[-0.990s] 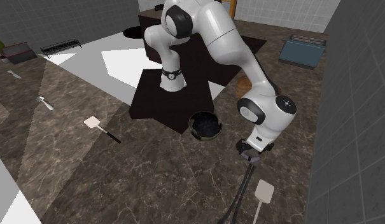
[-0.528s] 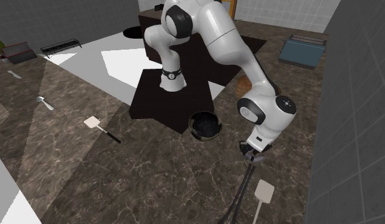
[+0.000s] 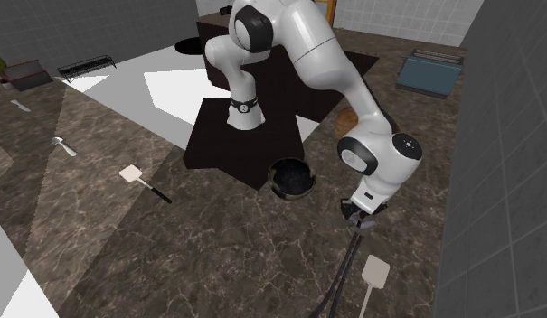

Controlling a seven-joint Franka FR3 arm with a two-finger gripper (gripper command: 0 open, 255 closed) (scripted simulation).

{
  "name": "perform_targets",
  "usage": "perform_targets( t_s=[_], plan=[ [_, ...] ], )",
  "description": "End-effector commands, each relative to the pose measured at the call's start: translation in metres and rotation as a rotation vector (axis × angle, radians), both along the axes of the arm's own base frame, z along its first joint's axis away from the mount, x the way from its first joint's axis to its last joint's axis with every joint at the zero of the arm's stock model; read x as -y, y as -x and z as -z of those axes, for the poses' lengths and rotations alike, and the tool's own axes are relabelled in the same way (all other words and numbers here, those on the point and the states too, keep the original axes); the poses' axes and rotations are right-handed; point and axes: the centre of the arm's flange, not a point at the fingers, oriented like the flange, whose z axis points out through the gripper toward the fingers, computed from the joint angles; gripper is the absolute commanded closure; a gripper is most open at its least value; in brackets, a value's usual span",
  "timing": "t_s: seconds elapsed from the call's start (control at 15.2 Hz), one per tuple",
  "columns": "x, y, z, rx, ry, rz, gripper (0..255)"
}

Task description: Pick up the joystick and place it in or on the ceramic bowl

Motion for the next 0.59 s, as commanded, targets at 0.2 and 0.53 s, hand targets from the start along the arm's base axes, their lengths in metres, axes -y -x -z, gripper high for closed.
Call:
perform_targets(
  t_s=[0.2,0.53],
  plan=[
    [0.0,0.0,-0.025,0.0,0.0,0.0,255],
    [0.0,0.0,-0.052,0.0,0.0,0.0,255]
  ],
)
